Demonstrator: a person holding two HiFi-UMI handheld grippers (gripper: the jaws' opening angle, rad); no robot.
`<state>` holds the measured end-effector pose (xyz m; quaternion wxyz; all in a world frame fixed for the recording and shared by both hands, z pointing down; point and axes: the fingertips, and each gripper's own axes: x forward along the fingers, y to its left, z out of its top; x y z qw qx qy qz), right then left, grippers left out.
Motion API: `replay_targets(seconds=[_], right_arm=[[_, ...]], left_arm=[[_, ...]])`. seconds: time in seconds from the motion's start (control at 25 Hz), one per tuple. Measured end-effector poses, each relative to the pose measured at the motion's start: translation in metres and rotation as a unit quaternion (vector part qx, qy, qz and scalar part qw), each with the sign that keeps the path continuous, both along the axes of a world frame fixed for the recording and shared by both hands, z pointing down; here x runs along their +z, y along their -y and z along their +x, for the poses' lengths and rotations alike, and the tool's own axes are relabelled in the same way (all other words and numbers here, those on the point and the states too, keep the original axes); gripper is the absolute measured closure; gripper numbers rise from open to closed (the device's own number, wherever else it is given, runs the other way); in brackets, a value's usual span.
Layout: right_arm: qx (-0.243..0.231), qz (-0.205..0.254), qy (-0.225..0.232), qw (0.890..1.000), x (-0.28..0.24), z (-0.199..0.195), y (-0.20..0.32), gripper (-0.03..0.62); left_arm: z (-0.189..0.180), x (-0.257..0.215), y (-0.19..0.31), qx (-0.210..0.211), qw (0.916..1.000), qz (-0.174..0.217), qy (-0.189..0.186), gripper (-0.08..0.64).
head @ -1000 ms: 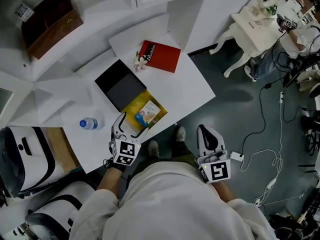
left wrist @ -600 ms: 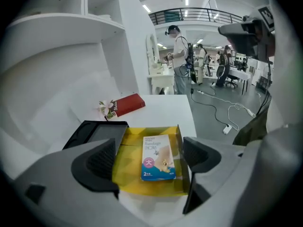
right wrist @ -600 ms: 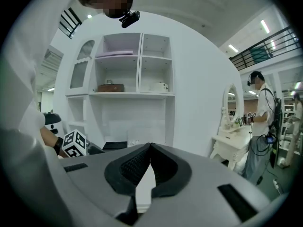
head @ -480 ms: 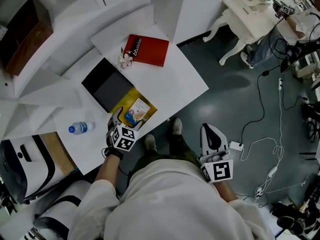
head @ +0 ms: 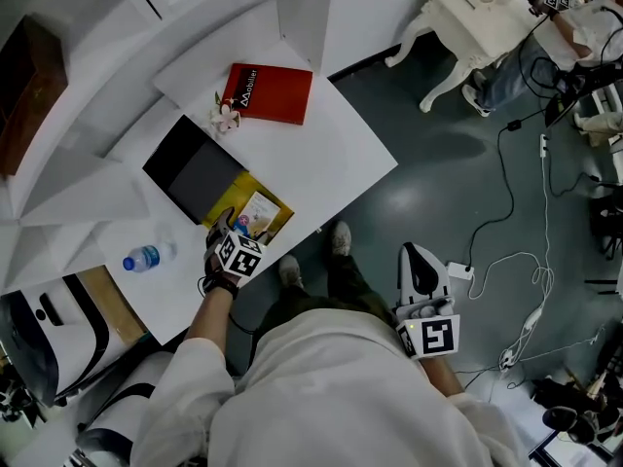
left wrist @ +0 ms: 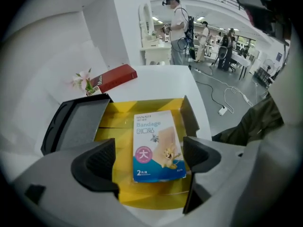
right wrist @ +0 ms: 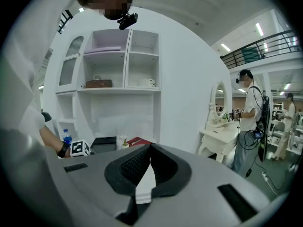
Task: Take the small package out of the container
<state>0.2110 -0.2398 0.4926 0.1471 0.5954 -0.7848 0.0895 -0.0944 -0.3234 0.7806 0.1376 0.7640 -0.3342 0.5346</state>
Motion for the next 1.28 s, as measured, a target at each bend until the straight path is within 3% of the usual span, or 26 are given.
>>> replay_targets(seconds=[0.72, 1.0, 1.28], right_arm=[[0.019, -0.022, -0.004, 1.0, 0.016, 0.038, 0.006, 0.568], [0.024, -0.029, -0.004, 0.999, 0.018, 0.045, 0.008, 0.568], [0.021, -0.028, -0.004, 0.999, 0.016, 0.046, 0.014, 0.568]], left_arm=[[0.011, 0.042, 0.001, -0.005, 0.9957, -0.088, 0.028, 0.118], [0.008, 0.047, 0.002, -0.012, 0.9875, -0.155, 0.025, 0.118], [0.007, 0.045, 0.004, -0.015, 0.9894, -0.144, 0.016, 0.129]])
